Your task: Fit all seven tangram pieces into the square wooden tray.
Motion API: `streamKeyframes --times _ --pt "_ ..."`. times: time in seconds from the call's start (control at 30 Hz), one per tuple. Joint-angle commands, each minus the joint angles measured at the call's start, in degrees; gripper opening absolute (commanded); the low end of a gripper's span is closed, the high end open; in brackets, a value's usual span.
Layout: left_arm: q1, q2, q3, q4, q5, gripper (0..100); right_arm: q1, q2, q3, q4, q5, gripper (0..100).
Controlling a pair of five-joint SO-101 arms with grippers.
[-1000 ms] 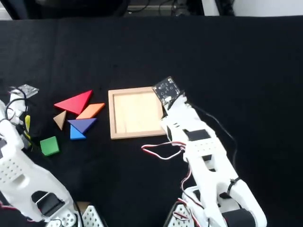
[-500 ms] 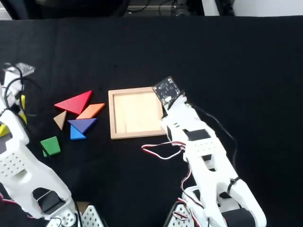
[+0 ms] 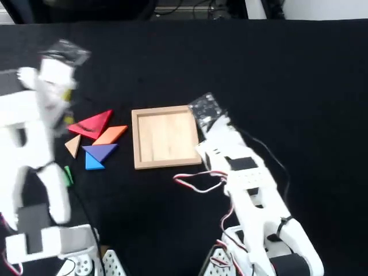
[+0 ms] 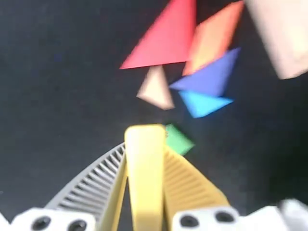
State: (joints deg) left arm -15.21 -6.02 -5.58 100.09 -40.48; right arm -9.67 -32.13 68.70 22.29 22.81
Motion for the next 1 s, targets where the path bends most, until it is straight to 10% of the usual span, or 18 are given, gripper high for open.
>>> streamKeyframes --times 0.0,0.17,0.53,0.97 --pt "12.26 -2.73 5.76 -4.66 15.47 3 4.13 -0.31 -2.15 -1.14 0.0 1.1" --pt "16.4 0.44 10.24 -20.22 36.57 3 9.67 -0.31 -4.09 -1.14 -6.07 1.1" --pt "26.33 16.18 8.57 -29.45 54.51 3 15.12 0.04 -3.21 -7.65 -12.31 1.1" --pt "30.81 29.1 1.36 -32.0 60.04 3 15.12 0.04 -3.12 -7.82 -12.31 1.1"
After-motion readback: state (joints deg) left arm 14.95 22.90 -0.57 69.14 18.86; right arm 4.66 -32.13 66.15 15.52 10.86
